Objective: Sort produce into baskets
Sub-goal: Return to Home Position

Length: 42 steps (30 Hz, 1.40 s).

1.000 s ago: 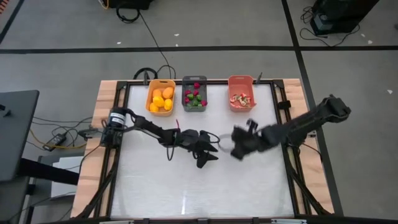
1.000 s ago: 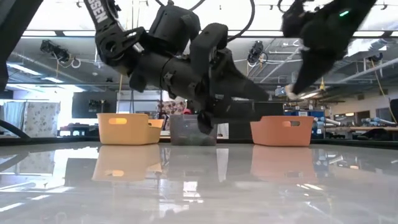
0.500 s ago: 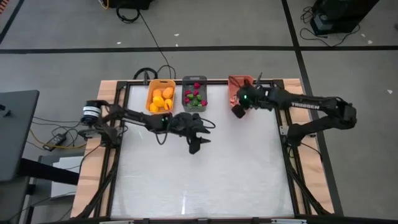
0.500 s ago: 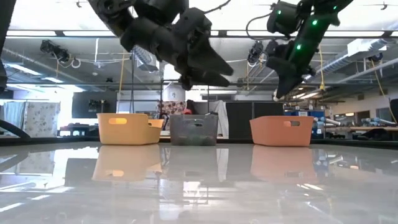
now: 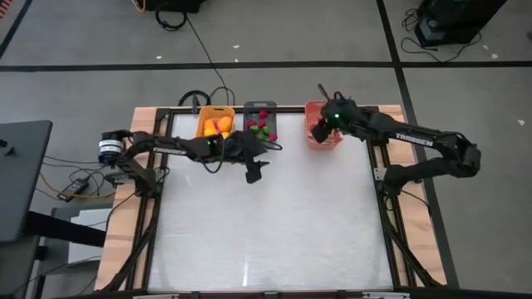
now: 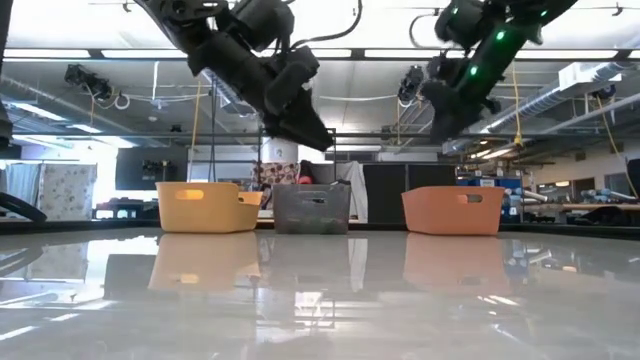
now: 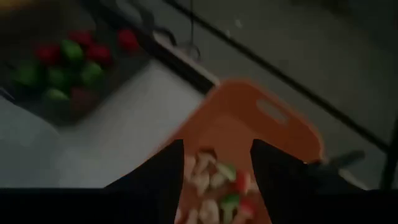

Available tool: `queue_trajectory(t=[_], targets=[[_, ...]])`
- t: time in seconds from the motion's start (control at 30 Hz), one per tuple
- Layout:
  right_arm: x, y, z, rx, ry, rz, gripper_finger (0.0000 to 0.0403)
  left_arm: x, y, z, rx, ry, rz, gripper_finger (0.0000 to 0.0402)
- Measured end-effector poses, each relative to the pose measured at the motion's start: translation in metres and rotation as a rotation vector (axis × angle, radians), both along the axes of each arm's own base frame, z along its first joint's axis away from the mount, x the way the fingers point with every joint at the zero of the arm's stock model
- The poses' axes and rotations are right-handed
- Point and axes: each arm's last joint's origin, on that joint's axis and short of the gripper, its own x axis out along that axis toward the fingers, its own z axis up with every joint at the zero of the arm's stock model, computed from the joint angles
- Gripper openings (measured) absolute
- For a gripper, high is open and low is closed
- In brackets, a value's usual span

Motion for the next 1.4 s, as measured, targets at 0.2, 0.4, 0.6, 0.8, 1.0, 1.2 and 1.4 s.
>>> queue_trajectory(t=[0.2,0.4,0.6,0.8,1.0,1.2,1.4], targets=[[-0.012,0.026,0.023,-0.006,-0.156,0.242,0.0194,-0.024,-0.003,0.022,0.01,0.009,0.029,0.0217],[-0.032,0.065,0.018,-0.046,-0.417,0.592,0.0164,-0.075,-0.012,0.03,0.004,-0.112,0.096,0.0217],[-0.042,0.085,-0.002,-0.106,-0.668,0.804,0.0114,-0.126,-0.024,0.018,0.019,-0.358,0.006,0.0216],[-0.047,0.094,-0.022,-0.069,-0.666,0.858,0.0034,-0.157,-0.025,-0.001,0.052,-0.469,0.055,0.0197],[-0.06,0.102,-0.028,-0.113,-0.721,0.879,0.0016,-0.175,-0.024,-0.017,0.047,-0.536,0.108,0.0161],[-0.074,0.106,-0.032,-0.149,-0.786,0.879,0.0006,-0.187,-0.023,-0.021,0.068,-0.592,0.117,0.0118],[-0.085,0.109,-0.042,-0.128,-0.838,0.862,0.0008,-0.193,-0.021,-0.014,0.132,-0.643,0.135,0.0076]])
